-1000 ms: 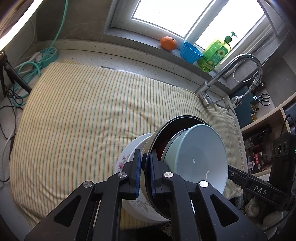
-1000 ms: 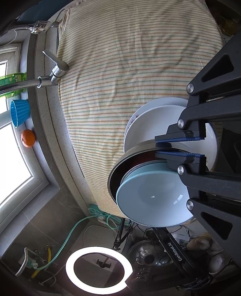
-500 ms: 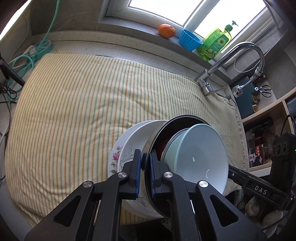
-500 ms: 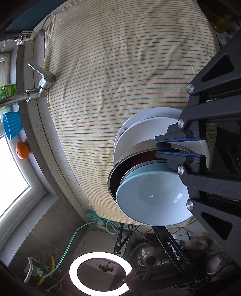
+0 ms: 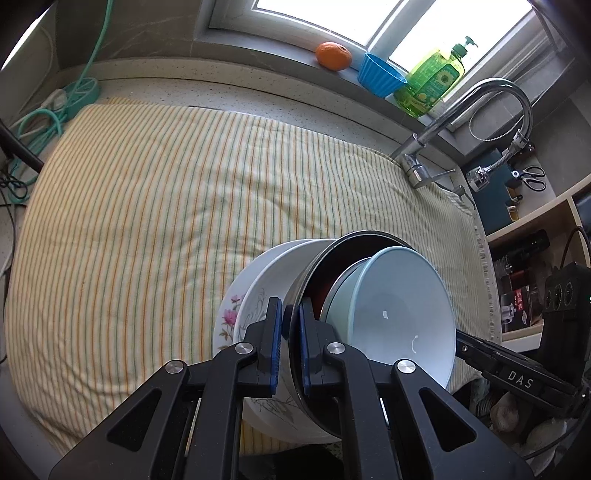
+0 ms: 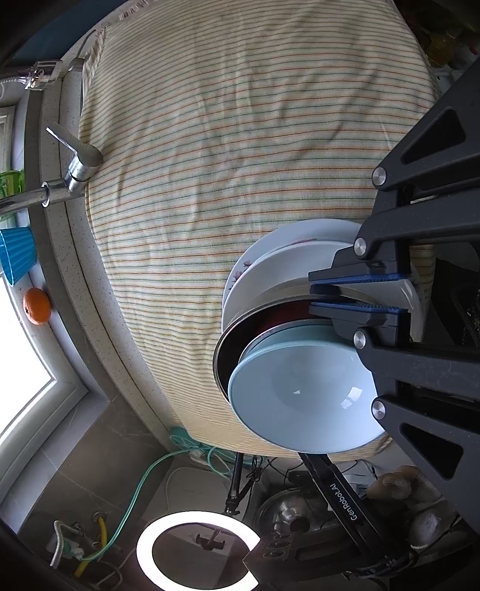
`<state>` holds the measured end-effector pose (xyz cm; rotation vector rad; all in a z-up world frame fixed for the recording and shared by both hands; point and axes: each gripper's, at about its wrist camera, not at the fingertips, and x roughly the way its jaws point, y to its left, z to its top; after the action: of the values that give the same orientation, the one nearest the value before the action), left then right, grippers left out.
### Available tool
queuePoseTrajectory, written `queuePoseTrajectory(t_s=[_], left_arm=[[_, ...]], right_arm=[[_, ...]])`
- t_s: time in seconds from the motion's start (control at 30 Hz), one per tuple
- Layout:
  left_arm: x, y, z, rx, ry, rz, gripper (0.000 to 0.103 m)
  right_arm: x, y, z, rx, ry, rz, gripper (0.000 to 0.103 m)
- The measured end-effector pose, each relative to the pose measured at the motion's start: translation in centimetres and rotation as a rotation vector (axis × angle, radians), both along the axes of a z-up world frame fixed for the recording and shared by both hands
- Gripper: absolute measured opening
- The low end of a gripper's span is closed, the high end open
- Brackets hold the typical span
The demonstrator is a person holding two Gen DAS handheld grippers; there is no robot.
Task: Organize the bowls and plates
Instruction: 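Carry the bowl stack with both tools onto the white floral plate stack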
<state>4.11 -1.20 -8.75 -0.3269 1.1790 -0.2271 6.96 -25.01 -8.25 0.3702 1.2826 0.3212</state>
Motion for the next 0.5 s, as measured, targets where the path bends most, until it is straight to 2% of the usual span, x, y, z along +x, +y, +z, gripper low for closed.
queuePoseTrajectory(t_s=[0.5], left_arm=[[0.04,-0.25,-0.25,0.022,-0.003,-0.03,0.005]], right_arm=[[0.07,-0.05,-0.16,-0.005,-0.014,0.011,0.009]])
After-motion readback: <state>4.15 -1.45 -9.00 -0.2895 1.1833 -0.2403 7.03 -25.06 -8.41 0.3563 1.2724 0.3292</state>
